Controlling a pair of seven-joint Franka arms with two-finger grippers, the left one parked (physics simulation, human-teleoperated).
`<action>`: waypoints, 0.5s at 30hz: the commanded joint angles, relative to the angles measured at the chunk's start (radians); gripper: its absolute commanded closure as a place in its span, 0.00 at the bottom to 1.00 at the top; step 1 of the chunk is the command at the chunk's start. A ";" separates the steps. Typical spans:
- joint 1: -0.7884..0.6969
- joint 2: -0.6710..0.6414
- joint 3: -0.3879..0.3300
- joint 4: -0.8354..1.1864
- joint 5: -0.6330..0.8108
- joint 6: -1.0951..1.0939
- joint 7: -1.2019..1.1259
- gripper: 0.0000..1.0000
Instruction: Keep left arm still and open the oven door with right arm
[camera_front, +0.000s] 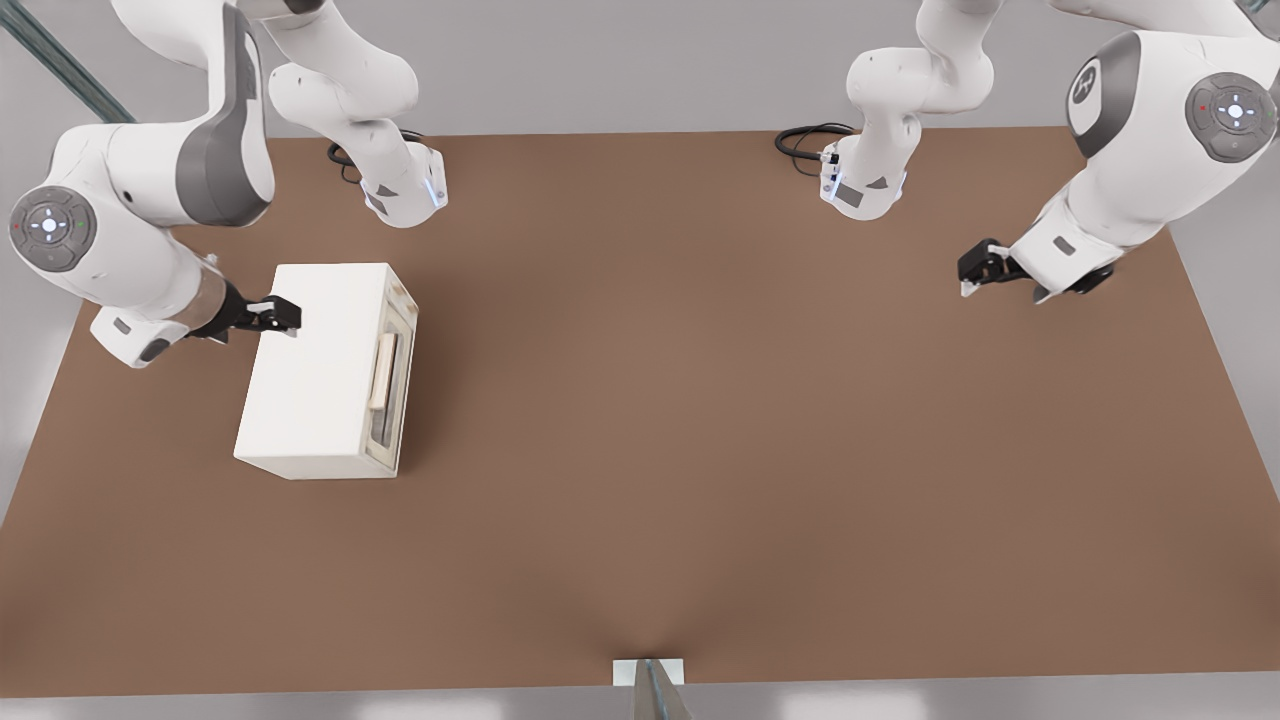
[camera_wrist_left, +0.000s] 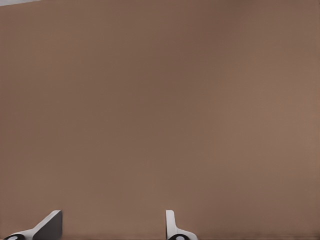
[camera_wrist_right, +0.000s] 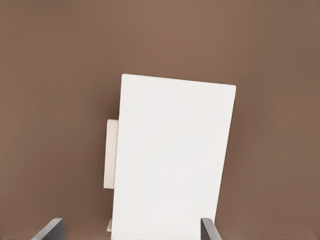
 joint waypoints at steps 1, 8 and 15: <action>0.005 0.003 -0.001 0.001 -0.006 -0.008 -0.045 0.00; 0.323 0.207 0.013 0.051 -0.322 -0.002 -0.031 0.79; 0.401 0.250 0.010 -0.062 -0.491 0.036 0.270 0.79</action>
